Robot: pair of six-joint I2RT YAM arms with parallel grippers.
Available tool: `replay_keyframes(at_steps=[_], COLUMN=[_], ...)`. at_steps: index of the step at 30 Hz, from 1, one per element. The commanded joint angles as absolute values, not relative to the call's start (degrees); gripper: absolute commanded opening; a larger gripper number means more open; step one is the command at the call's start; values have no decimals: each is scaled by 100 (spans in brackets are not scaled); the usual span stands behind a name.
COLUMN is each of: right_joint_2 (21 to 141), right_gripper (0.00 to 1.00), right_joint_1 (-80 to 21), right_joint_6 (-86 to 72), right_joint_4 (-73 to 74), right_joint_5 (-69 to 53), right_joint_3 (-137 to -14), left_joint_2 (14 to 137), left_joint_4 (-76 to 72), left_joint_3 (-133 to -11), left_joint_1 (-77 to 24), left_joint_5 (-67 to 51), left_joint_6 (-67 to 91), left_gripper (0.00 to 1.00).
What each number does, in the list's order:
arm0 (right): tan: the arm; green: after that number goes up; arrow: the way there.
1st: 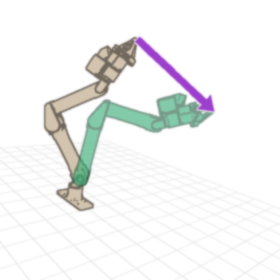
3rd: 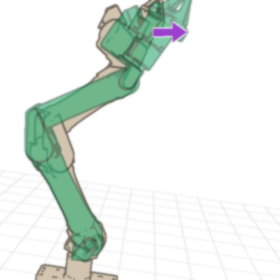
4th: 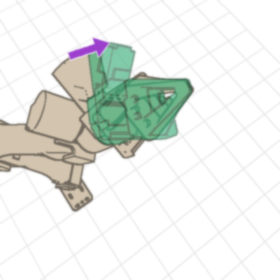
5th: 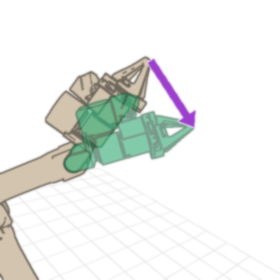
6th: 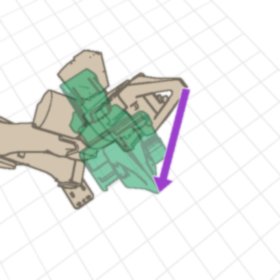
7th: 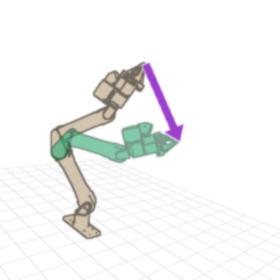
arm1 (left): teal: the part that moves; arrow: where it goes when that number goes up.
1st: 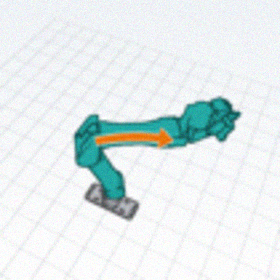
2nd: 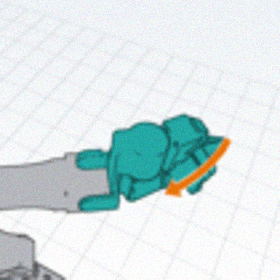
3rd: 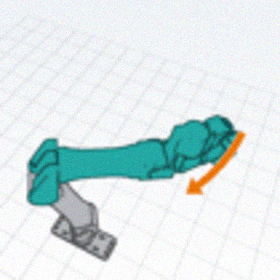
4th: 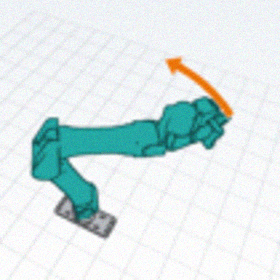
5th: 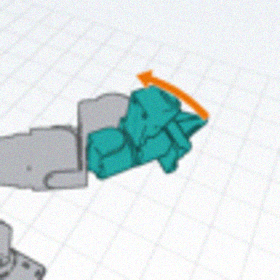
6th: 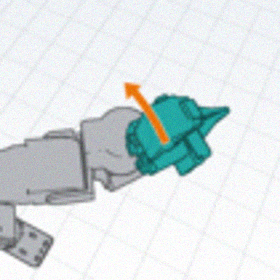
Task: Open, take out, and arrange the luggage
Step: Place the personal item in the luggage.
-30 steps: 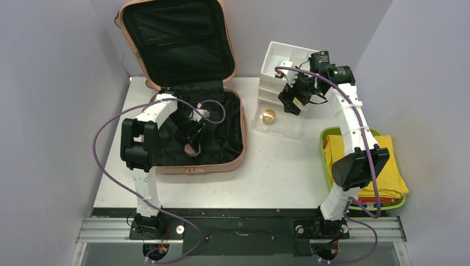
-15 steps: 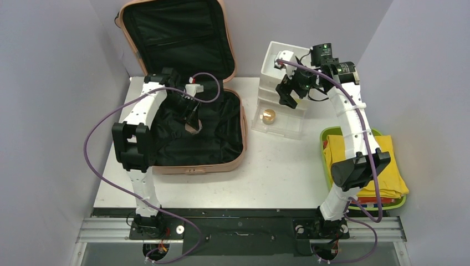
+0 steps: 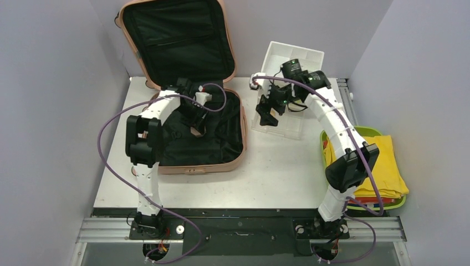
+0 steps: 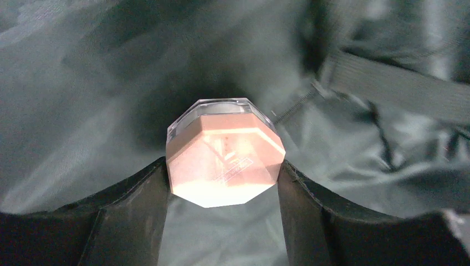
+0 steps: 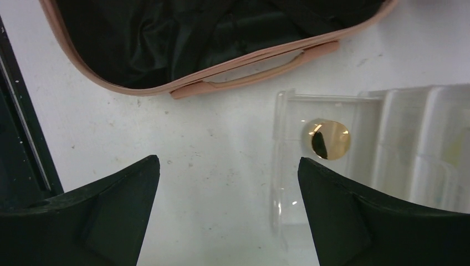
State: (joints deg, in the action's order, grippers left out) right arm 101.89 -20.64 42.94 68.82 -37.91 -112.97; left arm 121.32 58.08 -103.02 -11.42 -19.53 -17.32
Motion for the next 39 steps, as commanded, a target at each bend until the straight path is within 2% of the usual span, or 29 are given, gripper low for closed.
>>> replay_keyframes(at_steps=[1,4,5,6,9,15,19,26,33,39], right_joint_2=[9845,9583,9529,9455,9415,10051,10953,11934,12919,13641], right_gripper=[90,90,90,90,90,91,91,91,91,91], right_joint_1=[-2433,-2543,-2594,-2628,-2807,-3212,-3434,-3794,-4101,-4357], right_joint_6=[3938,3560,3518,3512,3534,3963,3862,3047,1806,935], right_joint_4=[5947,5236,5140,4952,4572,4457,4435,3770,2892,2304], right_joint_5=[-3782,-3755,-3756,-3737,-3601,-3354,-3326,-3072,-2747,-2180], right_joint_3=[-10718,-10272,-10207,-10091,-9956,-10424,-11191,-12025,-12480,-12717], left_joint_2=[12663,12778,12770,12713,12577,12309,11751,10565,10062,9523], left_joint_4=[4671,4445,4411,4352,4228,4596,4565,4068,4398,4313], left_joint_3=[-10299,-10380,-10371,-10349,-10199,-10507,-10321,-9282,-9111,-8620], left_joint_1=[-1244,-1262,-1293,-1330,-1379,-1173,-783,389,1660,2305], left_joint_5=[-1396,-1292,-1292,-1305,-1376,-2121,-2697,-3373,-3914,-4074], left_joint_6=[-1375,-1183,-1139,-1132,-1129,-942,-692,-378,-476,-556], left_gripper=[30,35,47,54,98,96,96,96,96,96])
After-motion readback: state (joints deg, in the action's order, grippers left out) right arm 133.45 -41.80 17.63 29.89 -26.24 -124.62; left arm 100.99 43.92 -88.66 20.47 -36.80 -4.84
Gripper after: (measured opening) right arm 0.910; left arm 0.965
